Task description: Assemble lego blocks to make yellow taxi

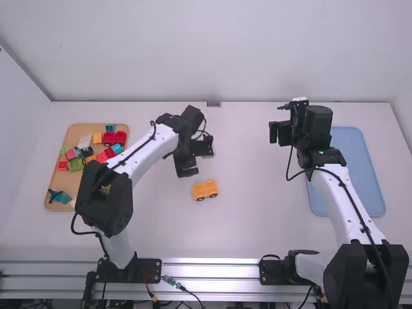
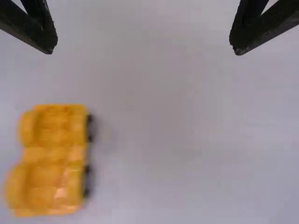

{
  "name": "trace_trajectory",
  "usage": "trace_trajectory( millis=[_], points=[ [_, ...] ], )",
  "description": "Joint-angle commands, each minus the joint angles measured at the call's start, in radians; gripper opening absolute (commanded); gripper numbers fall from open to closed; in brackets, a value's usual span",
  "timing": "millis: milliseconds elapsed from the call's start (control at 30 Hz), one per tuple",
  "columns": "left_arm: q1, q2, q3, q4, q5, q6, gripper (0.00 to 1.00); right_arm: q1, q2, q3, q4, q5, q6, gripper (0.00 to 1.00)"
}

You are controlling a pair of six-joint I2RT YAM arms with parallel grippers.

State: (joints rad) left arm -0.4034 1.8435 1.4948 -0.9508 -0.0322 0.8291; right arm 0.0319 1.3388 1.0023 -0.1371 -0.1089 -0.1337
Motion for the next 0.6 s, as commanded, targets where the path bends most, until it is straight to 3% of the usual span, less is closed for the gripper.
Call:
trace_trajectory(
  millis=[0,567],
  points=[
    [0.092,-0.035,0.024,-0.003,-0.059,-0.136,0.99,0.000,0.007,0.032,0.002,0.001,0.006,0.99],
    [0.779,-0.073,-0.035,0.372,-0.063,-0.674,0.99,0.002,0.007,0.032,0.003,-0.002,0.006,0.99]
  ],
)
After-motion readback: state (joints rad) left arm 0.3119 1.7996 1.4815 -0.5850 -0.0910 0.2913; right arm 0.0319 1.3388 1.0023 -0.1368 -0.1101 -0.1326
